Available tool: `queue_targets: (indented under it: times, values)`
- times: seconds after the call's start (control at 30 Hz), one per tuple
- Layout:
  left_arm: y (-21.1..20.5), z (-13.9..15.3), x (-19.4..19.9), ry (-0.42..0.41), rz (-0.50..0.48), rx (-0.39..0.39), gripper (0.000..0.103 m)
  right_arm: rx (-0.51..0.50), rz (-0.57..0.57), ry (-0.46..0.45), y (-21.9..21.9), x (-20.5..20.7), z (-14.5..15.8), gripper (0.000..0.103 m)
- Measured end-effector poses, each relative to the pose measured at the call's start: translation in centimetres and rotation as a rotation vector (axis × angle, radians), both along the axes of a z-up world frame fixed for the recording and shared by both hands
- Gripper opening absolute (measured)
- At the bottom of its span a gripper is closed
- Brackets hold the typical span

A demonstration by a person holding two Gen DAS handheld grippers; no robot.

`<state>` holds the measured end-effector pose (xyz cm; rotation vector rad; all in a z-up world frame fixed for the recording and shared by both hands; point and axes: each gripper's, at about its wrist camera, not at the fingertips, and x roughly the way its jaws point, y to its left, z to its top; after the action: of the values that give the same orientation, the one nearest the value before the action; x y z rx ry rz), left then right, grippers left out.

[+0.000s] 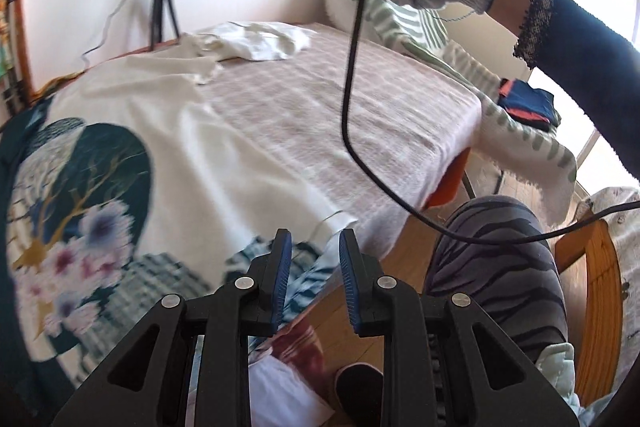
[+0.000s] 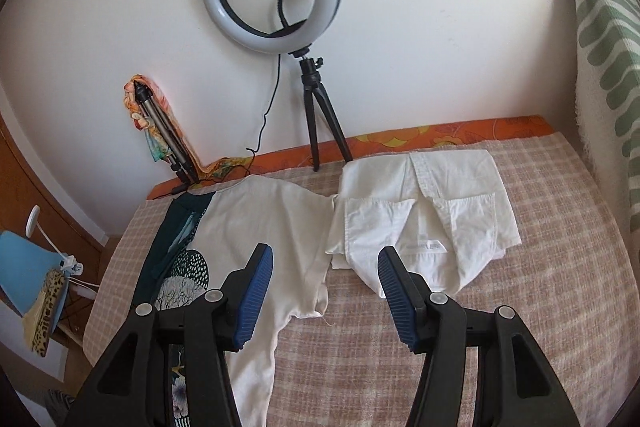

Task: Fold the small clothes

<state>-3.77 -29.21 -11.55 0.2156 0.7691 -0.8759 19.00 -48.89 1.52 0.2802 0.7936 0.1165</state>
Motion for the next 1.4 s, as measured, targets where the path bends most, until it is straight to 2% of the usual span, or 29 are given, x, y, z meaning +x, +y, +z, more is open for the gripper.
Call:
queue_targets:
  times: [0.07, 0.2, 0.37, 0.43, 0.47, 0.5, 0.6, 0.87, 0.97, 1.07, 1.13, 1.2, 1.4]
  values:
    - [-1.5, -0.6, 0.1, -0.010, -0.012, 0.033, 0.035, 0.020, -0.002, 0.020, -0.8, 0.0, -1.0, 0.058]
    - [-3.0, -1.6, 0.6, 0.019, -0.023, 0.055, 0.035, 0.040, 0.016, 0.055, -1.3, 0.1, -3.2, 0.058]
    - [-3.4, -2.1, 0.9, -0.005, 0.004, 0.074, 0.034, 0.089, 0.051, 0.101, -1.0, 1.6, -6.1, 0.058]
    - [-3.2, -2.1, 1.5, 0.007, 0.023, 0.050, 0.021, 0.109, 0.065, 0.120, -0.7, 2.4, -7.3, 0.058]
    - [-3.1, -2.2, 1.8, 0.018, 0.027, 0.035, 0.010, 0.122, 0.071, 0.131, -0.5, 2.8, -7.9, 0.058]
    - [-3.0, -2.2, 2.1, 0.032, 0.034, 0.020, 0.007, 0.131, 0.075, 0.142, -0.4, 3.2, -8.5, 0.058]
    - [-2.4, -2.3, 2.8, 0.076, 0.058, -0.024, 0.003, 0.158, 0.085, 0.171, 0.1, 4.5, -10.5, 0.058]
    - [0.3, -1.1, 3.7, 0.158, 0.141, -0.164, 0.003, 0.230, 0.090, 0.262, 2.0, 7.1, -15.7, 0.055]
    - [0.8, -1.0, 3.9, 0.168, 0.160, -0.185, 0.003, 0.262, 0.100, 0.282, 2.8, 7.7, -16.6, 0.041]
    - [0.8, -1.0, 3.7, 0.164, 0.168, -0.193, 0.003, 0.242, 0.108, 0.287, 3.8, 8.0, -16.6, 0.029]
    - [0.9, -0.9, 3.5, 0.162, 0.173, -0.202, 0.003, 0.246, 0.103, 0.300, 4.0, 8.3, -16.6, 0.012]
    - [1.1, -0.9, 3.4, 0.162, 0.180, -0.215, 0.003, 0.244, 0.093, 0.295, 4.2, 8.5, -16.3, 0.003]
    - [2.8, -0.3, 3.0, 0.146, 0.213, -0.252, 0.002, 0.181, 0.064, 0.229, 5.6, 8.7, -13.3, 0.001]
